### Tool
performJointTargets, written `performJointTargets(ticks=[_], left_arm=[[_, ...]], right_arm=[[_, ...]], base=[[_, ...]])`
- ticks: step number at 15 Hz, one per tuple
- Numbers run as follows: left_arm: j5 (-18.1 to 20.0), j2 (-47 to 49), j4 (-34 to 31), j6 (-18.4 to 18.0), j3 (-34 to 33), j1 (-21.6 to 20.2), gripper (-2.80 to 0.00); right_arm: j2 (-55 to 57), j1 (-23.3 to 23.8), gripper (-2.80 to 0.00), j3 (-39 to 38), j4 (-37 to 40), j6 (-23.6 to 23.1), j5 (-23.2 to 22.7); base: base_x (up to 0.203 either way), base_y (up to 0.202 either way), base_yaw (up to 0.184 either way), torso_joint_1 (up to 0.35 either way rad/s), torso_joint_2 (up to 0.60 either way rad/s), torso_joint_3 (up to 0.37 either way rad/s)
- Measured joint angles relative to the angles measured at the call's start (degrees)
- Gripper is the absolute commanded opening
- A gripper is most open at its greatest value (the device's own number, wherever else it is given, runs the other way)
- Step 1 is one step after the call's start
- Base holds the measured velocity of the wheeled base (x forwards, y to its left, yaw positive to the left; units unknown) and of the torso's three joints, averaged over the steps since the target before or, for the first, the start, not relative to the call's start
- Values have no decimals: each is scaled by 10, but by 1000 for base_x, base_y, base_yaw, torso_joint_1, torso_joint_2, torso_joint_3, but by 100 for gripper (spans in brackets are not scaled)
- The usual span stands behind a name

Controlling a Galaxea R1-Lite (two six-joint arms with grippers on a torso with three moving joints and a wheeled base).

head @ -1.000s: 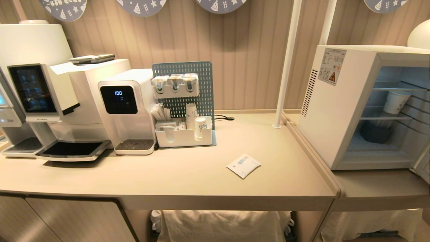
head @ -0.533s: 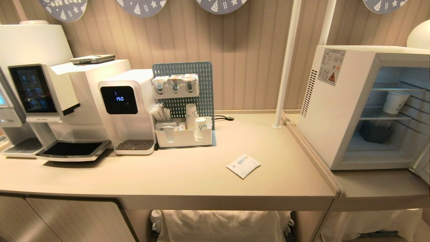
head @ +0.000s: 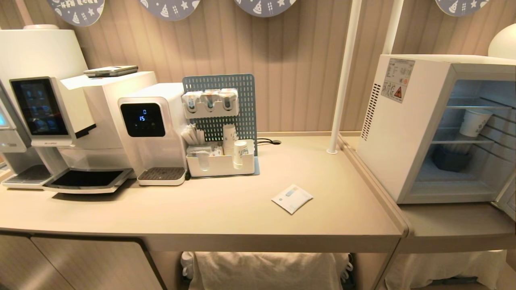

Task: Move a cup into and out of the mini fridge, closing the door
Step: Put the yoghurt in the freezer

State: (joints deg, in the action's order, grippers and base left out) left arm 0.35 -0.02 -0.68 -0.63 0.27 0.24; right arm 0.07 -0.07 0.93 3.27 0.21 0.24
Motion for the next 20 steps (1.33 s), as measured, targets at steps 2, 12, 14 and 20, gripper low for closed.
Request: performJointTargets(ticks=[2, 12, 14, 20], left_arm=[[0, 0, 0, 0, 0, 0, -280], [0, 0, -1, -1, 1, 0, -280], [0, 0, -1, -2, 1, 0, -280], [0, 0, -1, -1, 1, 0, -280]], right_arm=[[-1, 0, -280, 3, 5, -1, -1], [-1, 0, -280, 2, 1, -1, 0], [-1, 0, -280, 2, 0, -1, 0], [-1, 0, -280, 2, 0, -1, -1]], base=[[0, 0, 0, 0, 0, 0], [0, -59, -2, 1, 0, 0], [0, -193, 1, 3, 2, 0], [0, -193, -1, 2, 4, 2]])
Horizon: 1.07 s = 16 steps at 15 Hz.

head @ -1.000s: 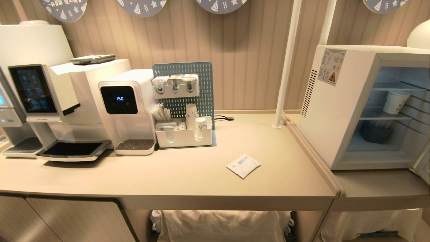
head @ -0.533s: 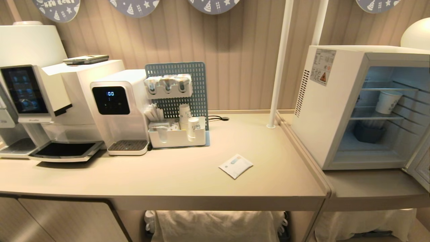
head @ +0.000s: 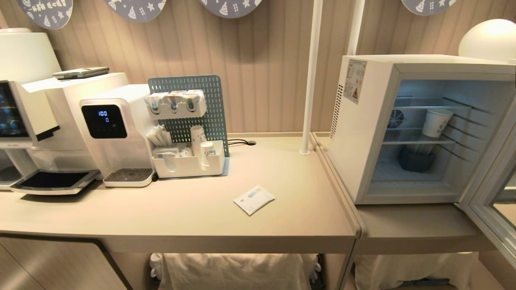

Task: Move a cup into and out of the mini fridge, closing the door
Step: Put the yoghurt in the freezer

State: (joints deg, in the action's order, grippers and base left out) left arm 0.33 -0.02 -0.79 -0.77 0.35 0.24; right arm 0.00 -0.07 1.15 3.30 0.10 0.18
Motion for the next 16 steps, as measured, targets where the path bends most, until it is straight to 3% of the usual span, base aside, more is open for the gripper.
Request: performJointTargets(ticks=[5, 10, 16], left_arm=[[0, 0, 0, 0, 0, 0, -280], [0, 0, 1, 0, 0, 0, -280], [0, 0, 1, 0, 0, 0, -280]], right_arm=[[0, 0, -280, 0, 0, 0, 0], [0, 0, -280, 0, 0, 0, 0], [0, 0, -280, 0, 0, 0, 0]], base=[[0, -181, 1, 4, 1, 4], [0, -12, -1, 1, 1, 0], [174, 0, 2, 7, 0, -1]])
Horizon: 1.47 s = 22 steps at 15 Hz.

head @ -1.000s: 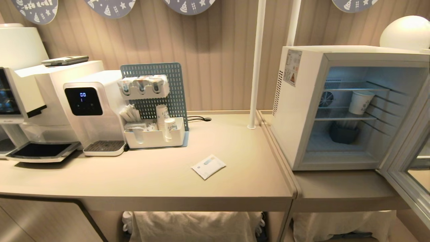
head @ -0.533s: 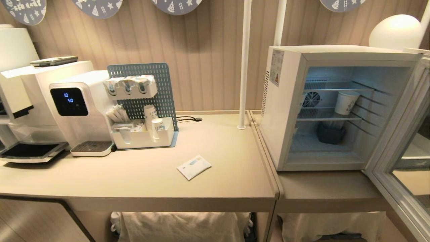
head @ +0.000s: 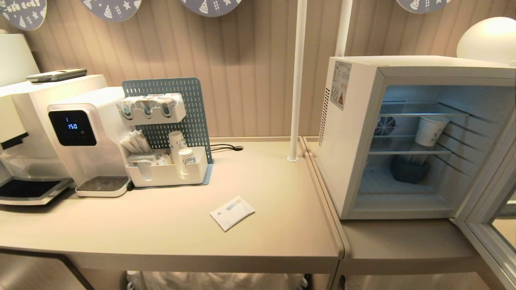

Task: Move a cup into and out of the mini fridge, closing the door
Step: Put the yoghurt in the freezer

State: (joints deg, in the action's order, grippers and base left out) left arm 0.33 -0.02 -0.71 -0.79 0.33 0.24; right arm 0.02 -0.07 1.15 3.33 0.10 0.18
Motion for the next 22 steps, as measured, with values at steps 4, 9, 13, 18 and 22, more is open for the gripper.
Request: performJointTargets(ticks=[4, 9, 13, 18, 22], left_arm=[[0, 0, 0, 1, 0, 0, -280], [0, 0, 1, 2, -1, 0, -280], [0, 0, 0, 1, -1, 0, -280], [0, 0, 0, 1, 0, 0, -280], [0, 0, 0, 2, 0, 0, -280]], right_arm=[[0, 0, -280, 0, 0, 0, 0], [0, 0, -280, 0, 0, 0, 0], [0, 0, -280, 0, 0, 0, 0], [0, 0, -280, 0, 0, 0, 0], [0, 0, -280, 0, 0, 0, 0]], base=[[75, 0, -2, 2, 1, 1], [0, 0, 0, 0, 0, 0], [0, 0, 0, 0, 0, 0], [0, 0, 0, 0, 0, 0], [-1, -84, -3, 1, 3, -1]])
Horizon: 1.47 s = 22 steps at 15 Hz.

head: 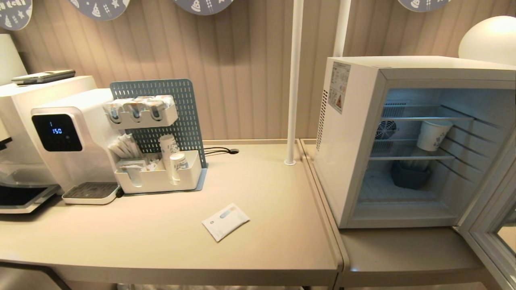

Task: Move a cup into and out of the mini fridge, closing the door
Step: Put the yoghurt in the freezer

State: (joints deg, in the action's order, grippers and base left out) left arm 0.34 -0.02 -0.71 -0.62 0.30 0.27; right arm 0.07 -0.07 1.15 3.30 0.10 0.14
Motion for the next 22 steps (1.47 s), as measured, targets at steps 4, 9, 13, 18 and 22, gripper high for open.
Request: performJointTargets(ticks=[4, 9, 13, 18, 22], left_arm=[[0, 0, 0, 0, 0, 0, -280], [0, 0, 1, 0, 0, -1, -280], [0, 0, 1, 0, 0, 0, -280], [0, 0, 1, 1, 0, 0, -280], [0, 0, 1, 0, 0, 0, -280]], right_arm=[[0, 0, -280, 0, 0, 0, 0], [0, -1, -280, 0, 2, 0, 0], [0, 0, -280, 2, 5, 0, 1], [0, 0, -280, 3, 8, -9, -3], [10, 0, -280, 63, 22, -23, -36]], base=[[0, -137, 1, 1, 5, 2], [2, -1, -7, 0, 1, 1], [0, 0, 0, 0, 0, 0], [0, 0, 0, 0, 0, 0], [0, 0, 0, 0, 0, 0]])
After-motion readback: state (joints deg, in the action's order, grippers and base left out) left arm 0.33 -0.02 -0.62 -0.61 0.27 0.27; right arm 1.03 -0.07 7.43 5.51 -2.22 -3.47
